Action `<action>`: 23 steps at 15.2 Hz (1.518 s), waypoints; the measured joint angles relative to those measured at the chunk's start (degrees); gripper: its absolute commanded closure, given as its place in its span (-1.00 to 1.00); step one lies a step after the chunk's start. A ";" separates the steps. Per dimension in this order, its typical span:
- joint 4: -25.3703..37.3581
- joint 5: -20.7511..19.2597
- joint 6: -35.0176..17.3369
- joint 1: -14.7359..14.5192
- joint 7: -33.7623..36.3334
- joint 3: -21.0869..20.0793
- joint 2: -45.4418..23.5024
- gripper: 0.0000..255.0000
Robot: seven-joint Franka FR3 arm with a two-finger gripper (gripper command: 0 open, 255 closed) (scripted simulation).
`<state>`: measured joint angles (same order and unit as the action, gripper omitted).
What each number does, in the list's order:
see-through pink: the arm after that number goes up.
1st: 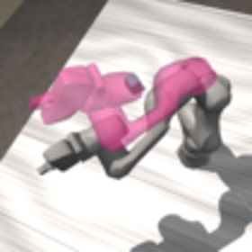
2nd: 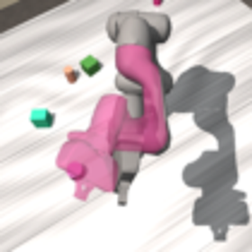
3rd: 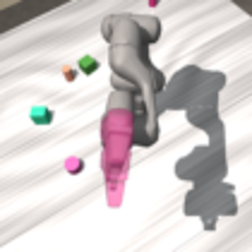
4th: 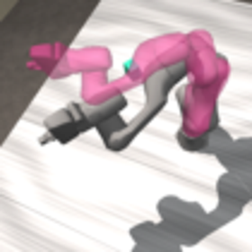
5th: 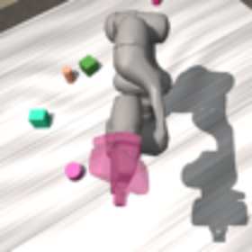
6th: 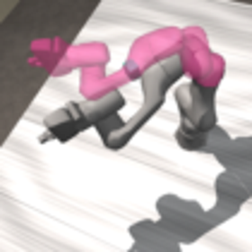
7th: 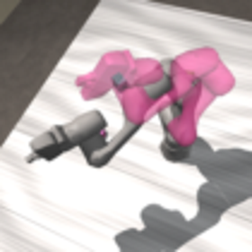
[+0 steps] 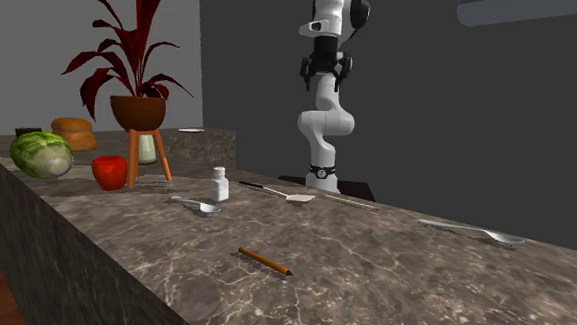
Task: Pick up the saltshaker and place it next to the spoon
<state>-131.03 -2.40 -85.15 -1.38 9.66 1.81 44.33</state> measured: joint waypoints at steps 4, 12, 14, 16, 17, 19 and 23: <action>-1.46 -1.11 -3.66 0.79 -0.37 1.08 -1.93 -1.00; -4.71 -4.72 -17.91 3.61 -1.12 5.09 -11.49 -1.00; -4.66 -5.54 -21.10 4.42 -1.55 6.32 -14.23 -1.00; -4.54 -6.14 -24.67 5.04 -1.64 7.35 -17.51 -1.00; -4.95 -6.55 -26.35 5.49 -1.85 7.98 -18.55 -1.00; -3.52 -6.89 -29.47 6.08 -2.19 9.15 -22.59 -1.00; -1.35 -7.18 -35.62 7.25 -2.89 11.35 -30.03 -1.00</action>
<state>-132.38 -9.58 -120.78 5.88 6.76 13.16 14.30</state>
